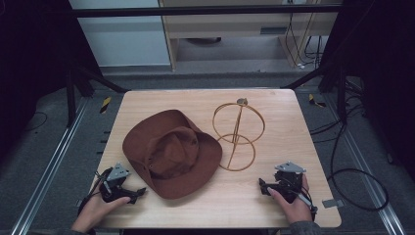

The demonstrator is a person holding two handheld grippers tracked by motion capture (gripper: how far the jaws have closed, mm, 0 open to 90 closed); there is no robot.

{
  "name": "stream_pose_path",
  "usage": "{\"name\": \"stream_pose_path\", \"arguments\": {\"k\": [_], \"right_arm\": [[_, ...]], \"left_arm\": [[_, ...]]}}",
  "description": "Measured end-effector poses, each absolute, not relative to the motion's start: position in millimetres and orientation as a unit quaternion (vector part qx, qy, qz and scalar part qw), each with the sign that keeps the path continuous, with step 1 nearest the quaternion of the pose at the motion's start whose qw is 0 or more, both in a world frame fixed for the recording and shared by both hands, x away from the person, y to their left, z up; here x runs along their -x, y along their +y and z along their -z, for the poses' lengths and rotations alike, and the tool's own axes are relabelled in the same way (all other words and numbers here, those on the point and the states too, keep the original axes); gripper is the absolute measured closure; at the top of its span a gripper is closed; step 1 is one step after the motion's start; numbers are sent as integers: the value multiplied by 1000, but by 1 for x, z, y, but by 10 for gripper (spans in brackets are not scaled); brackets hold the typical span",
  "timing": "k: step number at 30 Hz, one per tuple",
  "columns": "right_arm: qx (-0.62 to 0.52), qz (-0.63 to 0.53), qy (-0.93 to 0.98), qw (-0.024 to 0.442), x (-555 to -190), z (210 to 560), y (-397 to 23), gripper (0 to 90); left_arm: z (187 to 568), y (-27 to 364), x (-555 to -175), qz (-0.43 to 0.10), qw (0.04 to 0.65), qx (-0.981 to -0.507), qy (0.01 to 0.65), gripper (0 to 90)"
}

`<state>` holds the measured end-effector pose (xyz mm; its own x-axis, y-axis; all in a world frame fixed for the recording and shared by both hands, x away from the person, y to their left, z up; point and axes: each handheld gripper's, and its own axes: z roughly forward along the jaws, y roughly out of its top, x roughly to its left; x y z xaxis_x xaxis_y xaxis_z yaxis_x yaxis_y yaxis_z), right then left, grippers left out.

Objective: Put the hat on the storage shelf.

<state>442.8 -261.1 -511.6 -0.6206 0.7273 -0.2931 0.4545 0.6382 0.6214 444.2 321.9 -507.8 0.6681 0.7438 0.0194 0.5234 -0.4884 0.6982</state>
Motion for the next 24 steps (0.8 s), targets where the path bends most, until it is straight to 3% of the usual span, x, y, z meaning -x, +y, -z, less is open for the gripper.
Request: {"name": "stream_pose_path", "arguments": {"k": [7,10,24], "right_arm": [[-342,-253,864,270,-443,512,-261,4],[-342,-253,864,270,-443,512,-261,4],[-342,-253,864,270,-443,512,-261,4]], "left_arm": [[504,321,-445,-154,321,-857,373,0],[501,322,-444,-150,317,-862,365,42],[478,341,-437,-168,393,-820,379,55]]}}
